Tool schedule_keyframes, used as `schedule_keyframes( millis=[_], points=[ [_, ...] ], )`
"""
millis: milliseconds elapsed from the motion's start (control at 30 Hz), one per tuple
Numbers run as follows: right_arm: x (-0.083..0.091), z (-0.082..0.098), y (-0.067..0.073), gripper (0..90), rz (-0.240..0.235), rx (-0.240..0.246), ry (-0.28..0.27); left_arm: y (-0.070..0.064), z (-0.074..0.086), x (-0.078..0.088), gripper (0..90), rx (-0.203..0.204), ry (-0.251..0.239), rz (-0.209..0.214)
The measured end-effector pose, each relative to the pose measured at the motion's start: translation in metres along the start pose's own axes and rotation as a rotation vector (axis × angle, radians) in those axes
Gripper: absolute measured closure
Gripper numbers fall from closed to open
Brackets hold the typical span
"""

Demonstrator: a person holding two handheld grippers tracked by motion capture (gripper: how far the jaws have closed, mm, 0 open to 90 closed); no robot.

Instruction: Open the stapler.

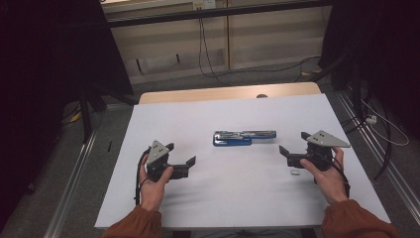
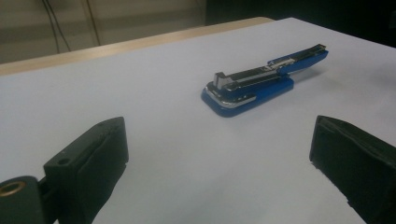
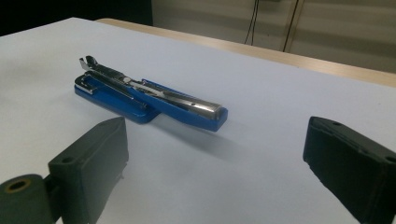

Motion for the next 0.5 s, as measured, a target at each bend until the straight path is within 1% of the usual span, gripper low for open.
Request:
schedule_keyframes(
  millis=[33,67,133,200,267,300,333,367,433,500],
  points=[
    [0.002,0.000,0.000,6.9,0.005,0.002,-0.007,0.000,0.001,0.003,4.7,0.002,0.002,-0.002],
    [0.004,0.000,0.000,7.0,0.006,0.003,-0.013,0.000,0.002,0.005,4.7,0.014,-0.003,0.000],
    [0.009,-0.001,0.001,7.0,0.001,0.000,-0.022,0.000,0.004,0.008,4.8,0.023,-0.005,-0.004],
    [0.014,-0.001,0.002,6.8,-0.002,0.002,-0.028,0.000,0.006,0.011,4.7,0.005,-0.001,-0.010],
    [0.017,0.002,0.001,6.7,-0.010,-0.006,-0.019,-0.001,0.005,0.015,4.0,-0.009,-0.019,-0.032],
    [0.019,0.004,0.001,6.7,-0.021,-0.010,-0.003,-0.002,0.004,0.017,3.2,-0.007,-0.037,-0.039],
    [0.020,0.005,0.000,6.7,-0.024,-0.012,0.013,-0.002,0.004,0.019,3.0,-0.012,-0.041,-0.036],
    [0.021,0.006,-0.001,6.7,-0.026,-0.014,0.019,-0.003,0.005,0.021,3.0,-0.014,-0.040,-0.031],
    [0.023,0.006,-0.002,6.7,-0.033,-0.023,0.017,-0.003,0.008,0.024,3.0,-0.017,-0.035,-0.039],
    [0.023,0.004,-0.003,6.4,-0.034,-0.008,0.021,-0.004,0.010,0.027,3.0,-0.013,-0.028,-0.032]
  ],
)
Point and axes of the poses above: each handheld gripper's, and its own axes: x roughly backward along the jaws, z roughly out of its underside, y roughly to its left, the point moved 5 cm from there along -x, roughly forward along the jaws, and after that the axes turned 9 degrees about z, right-handed, at the moved point
